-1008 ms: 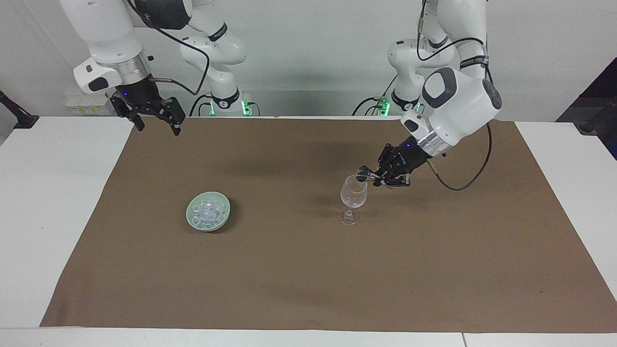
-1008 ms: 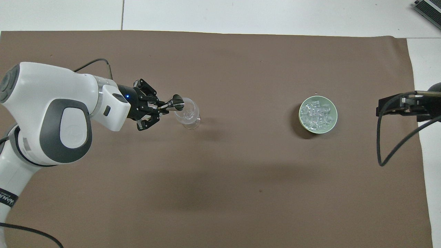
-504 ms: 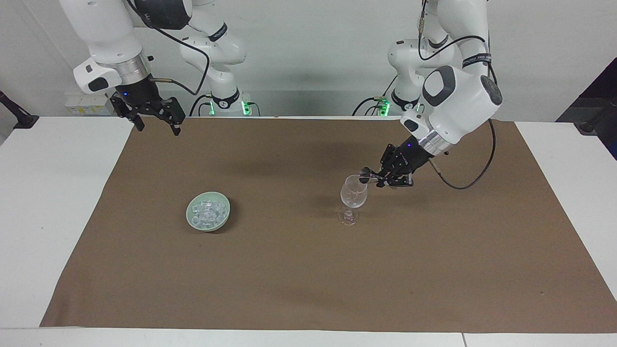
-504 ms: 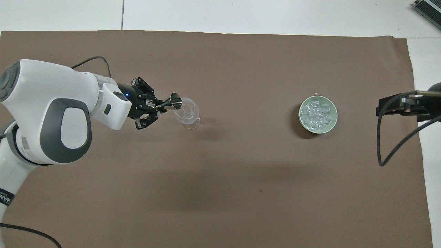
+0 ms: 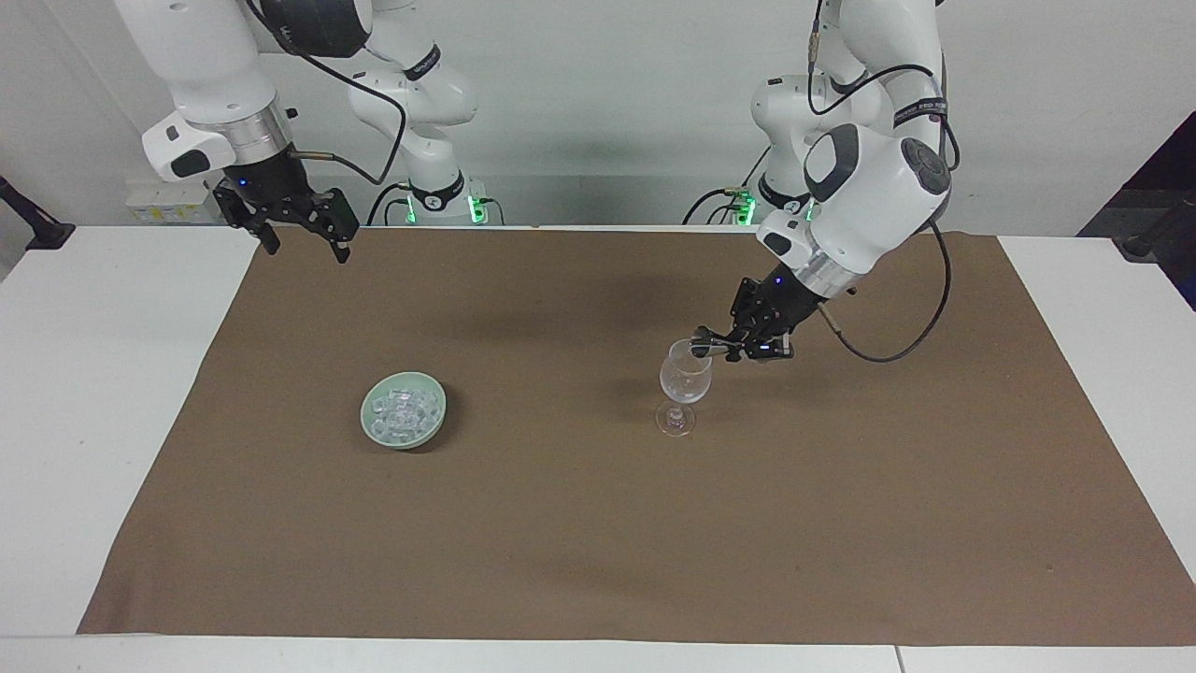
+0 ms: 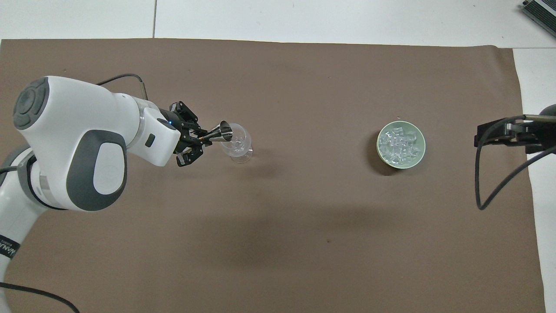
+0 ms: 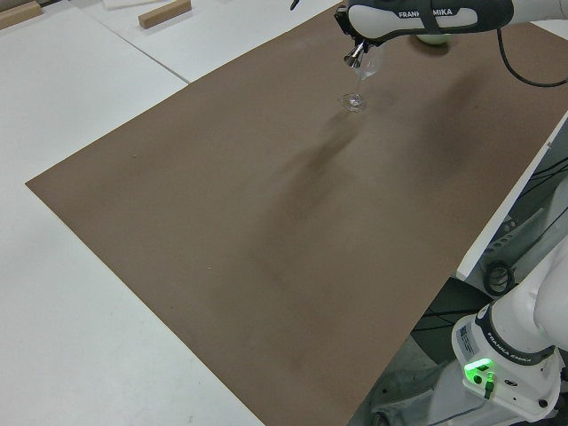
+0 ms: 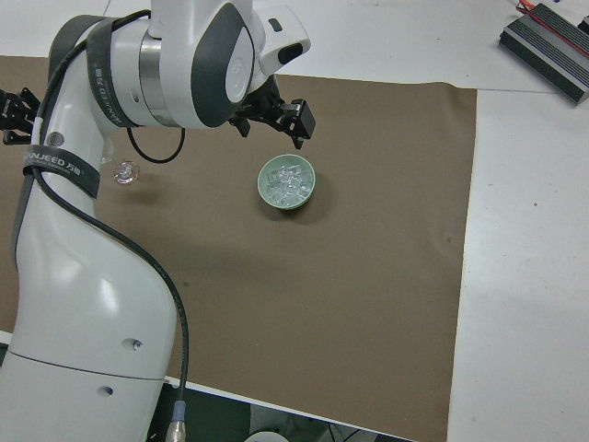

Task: Pour wine and add ice with both arms
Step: 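Tilt the silver cup with the left gripper to pour into the glass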

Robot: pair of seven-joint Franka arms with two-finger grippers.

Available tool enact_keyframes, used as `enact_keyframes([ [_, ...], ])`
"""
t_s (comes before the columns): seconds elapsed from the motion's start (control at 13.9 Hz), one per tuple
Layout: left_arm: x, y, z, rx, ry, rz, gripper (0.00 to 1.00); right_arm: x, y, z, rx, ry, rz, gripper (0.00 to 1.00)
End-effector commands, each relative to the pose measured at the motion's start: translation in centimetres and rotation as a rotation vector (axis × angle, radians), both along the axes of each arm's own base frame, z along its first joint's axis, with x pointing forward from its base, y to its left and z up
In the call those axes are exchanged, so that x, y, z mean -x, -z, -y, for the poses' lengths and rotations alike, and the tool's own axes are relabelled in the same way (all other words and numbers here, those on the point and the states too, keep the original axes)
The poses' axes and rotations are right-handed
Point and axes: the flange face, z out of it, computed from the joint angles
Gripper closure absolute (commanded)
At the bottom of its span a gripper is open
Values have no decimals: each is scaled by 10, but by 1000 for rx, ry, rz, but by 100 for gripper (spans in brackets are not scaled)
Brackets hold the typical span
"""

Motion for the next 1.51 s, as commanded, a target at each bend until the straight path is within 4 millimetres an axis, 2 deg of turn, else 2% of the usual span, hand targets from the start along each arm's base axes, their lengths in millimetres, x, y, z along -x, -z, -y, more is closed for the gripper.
enact_keyframes([
  [0.0, 0, -12, 0, -47, 2, 29, 100, -1, 1, 2, -15, -6, 6, 0],
  [0.22, 1, -14, 0, -86, -32, 21, 100, -1, 1, 2, -15, -6, 5, 0],
  [0.36, 2, -19, 10, -132, -69, 27, 100, -1, 1, 2, -15, -6, 6, 0],
  [0.72, 5, -20, 18, -165, -82, 33, 100, -1, 1, 2, -15, -6, 6, 0],
  [1.15, 10, -31, 35, -248, -93, 35, 100, -1, 1, 2, -15, -6, 6, 0],
  [1.44, 10, -35, 33, -323, -86, 60, 100, -1, 1, 2, -15, -6, 6, 0],
])
